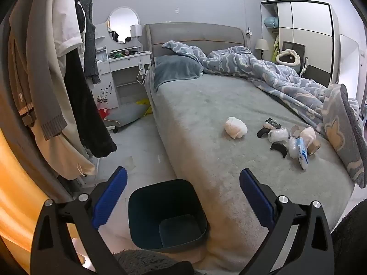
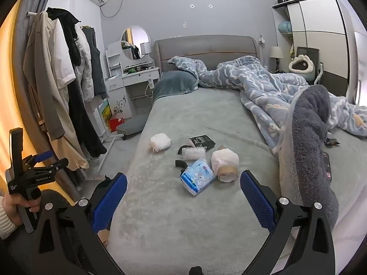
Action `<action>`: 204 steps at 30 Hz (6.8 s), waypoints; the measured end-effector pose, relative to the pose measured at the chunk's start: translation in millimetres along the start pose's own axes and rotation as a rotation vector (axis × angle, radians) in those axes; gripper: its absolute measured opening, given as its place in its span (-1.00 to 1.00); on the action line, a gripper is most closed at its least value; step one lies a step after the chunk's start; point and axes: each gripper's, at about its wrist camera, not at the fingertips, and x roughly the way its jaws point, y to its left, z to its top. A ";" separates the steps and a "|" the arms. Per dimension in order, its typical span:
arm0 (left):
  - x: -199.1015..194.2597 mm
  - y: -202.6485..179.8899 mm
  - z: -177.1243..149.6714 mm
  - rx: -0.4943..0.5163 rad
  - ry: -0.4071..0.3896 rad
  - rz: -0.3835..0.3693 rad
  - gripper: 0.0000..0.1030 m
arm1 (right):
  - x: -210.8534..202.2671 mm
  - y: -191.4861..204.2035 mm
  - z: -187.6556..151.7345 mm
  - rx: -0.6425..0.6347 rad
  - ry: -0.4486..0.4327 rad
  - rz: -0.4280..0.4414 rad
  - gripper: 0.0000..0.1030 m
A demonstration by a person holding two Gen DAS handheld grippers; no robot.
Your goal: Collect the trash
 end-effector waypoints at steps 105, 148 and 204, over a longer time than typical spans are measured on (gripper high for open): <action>-6.3 12.1 -7.9 -0.042 0.078 0.002 0.94 | 4.2 22.4 -12.8 -0.089 0.127 -0.014 0.94; 200.9 -55.3 76.6 0.034 0.065 -0.250 0.93 | 216.4 -86.6 25.3 0.085 0.315 -0.177 0.56; 265.1 -103.5 77.8 0.103 0.248 -0.344 -0.01 | 239.0 -46.7 80.5 0.186 0.183 0.151 -0.03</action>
